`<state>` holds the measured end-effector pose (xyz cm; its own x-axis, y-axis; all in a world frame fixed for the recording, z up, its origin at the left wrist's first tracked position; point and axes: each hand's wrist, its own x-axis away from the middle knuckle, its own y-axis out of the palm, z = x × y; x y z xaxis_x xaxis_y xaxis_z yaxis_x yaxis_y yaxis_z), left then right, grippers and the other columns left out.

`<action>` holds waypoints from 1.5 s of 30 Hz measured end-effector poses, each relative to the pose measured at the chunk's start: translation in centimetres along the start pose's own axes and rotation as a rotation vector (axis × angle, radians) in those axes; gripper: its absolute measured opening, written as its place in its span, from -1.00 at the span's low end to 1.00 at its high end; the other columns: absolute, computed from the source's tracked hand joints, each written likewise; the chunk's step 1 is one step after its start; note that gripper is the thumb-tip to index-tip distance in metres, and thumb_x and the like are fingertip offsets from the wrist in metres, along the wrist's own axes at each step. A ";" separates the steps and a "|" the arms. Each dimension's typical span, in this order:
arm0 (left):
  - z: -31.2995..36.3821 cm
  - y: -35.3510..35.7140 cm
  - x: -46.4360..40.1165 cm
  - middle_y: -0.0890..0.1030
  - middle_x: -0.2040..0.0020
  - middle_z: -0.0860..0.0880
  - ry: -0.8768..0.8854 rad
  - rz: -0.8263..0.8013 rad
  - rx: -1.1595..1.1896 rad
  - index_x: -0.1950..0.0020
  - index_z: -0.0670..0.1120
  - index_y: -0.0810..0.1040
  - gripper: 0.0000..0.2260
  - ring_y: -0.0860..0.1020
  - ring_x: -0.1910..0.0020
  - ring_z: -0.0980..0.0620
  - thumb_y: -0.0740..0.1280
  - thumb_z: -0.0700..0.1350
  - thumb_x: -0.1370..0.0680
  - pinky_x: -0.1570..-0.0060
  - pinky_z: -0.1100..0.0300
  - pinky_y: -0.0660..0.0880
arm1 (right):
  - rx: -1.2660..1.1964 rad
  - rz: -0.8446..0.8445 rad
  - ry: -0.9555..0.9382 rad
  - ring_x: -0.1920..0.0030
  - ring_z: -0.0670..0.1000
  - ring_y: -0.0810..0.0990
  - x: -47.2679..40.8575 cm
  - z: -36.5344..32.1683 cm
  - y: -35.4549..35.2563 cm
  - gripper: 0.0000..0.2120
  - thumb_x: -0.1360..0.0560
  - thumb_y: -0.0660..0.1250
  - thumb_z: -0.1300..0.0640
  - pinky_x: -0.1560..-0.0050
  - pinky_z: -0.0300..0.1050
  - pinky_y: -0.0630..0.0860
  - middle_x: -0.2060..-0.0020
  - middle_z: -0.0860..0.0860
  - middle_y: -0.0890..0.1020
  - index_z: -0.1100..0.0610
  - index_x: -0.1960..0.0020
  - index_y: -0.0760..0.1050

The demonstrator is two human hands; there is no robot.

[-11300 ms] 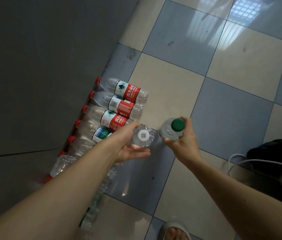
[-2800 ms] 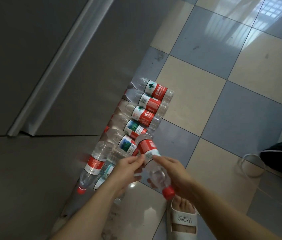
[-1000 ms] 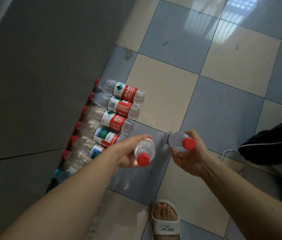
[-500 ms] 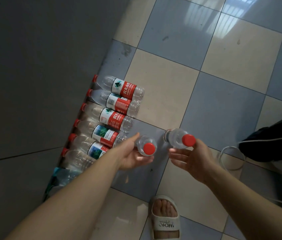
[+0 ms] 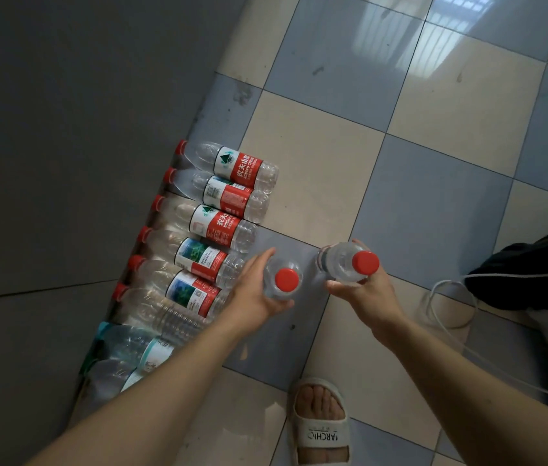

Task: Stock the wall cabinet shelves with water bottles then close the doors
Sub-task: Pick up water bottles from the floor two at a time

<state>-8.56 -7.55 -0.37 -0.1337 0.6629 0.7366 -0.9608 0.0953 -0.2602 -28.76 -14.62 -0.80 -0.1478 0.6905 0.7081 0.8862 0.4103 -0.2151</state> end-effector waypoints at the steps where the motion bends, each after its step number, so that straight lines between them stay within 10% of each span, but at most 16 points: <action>1: 0.1 0.4 -0.3 0.30 -0.54 -0.03 0.038 0.025 -0.027 -0.60 0.07 0.22 -0.11 0.33 -0.50 -0.08 0.61 -0.18 -0.39 -0.45 -0.16 0.37 | 0.004 -0.014 -0.019 -0.18 0.03 0.60 -0.4 0.1 0.0 -0.29 -0.38 0.58 0.29 -0.14 -0.09 0.62 -0.17 0.02 0.60 0.05 -0.45 0.38; 5: -0.2 1.3 -0.4 0.52 -0.32 -0.01 0.107 0.085 0.032 -0.45 0.06 0.39 -0.31 0.50 -0.32 -0.05 0.62 -0.13 -0.39 -0.32 -0.12 0.49 | 0.009 -0.029 -0.091 -0.04 0.12 0.68 -1.2 -0.1 0.1 -0.61 -0.39 0.56 0.28 -0.12 0.14 0.65 -0.01 0.10 0.69 0.11 -0.17 0.57; 17: 4.9 -4.0 6.6 0.64 -0.10 0.16 0.103 0.271 0.235 -0.31 0.07 0.51 -0.49 0.58 -0.08 0.26 0.60 -0.04 -0.41 -0.01 0.38 0.49 | -0.068 -0.053 -0.105 -0.13 -0.06 0.59 5.1 -7.3 -0.1 -0.39 -0.35 0.63 0.12 -0.02 -0.20 0.49 -0.11 -0.10 0.62 -0.07 -0.32 0.45; 34: 39.5 -22.3 34.9 0.70 0.03 0.10 0.549 0.510 0.240 -0.10 0.12 0.59 -0.51 0.67 0.03 0.07 0.61 0.21 -0.24 -0.02 0.00 0.65 | -0.136 -0.050 -0.596 -0.20 -0.09 0.59 32.1 -46.8 -9.3 -0.43 -0.34 0.60 0.01 -0.02 -0.27 0.50 -0.16 -0.15 0.63 -0.17 -0.27 0.46; 45: 59.4 -33.2 61.7 0.72 0.09 0.14 0.939 0.760 0.337 -0.03 0.19 0.64 -0.71 0.69 0.12 0.19 0.61 -0.05 -0.40 0.22 0.36 0.56 | -0.140 -0.190 -1.063 -0.06 -0.26 0.65 55.9 -72.6 -13.7 -0.52 -0.25 0.57 -0.17 0.18 -0.48 0.54 -0.03 -0.29 0.67 -0.39 -0.11 0.50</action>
<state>0.68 -13.92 90.82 -0.5891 0.7527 -0.2941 -0.7496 -0.6449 -0.1491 -17.29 -24.91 90.51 -0.5323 0.8128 -0.2367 0.8410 0.5398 -0.0376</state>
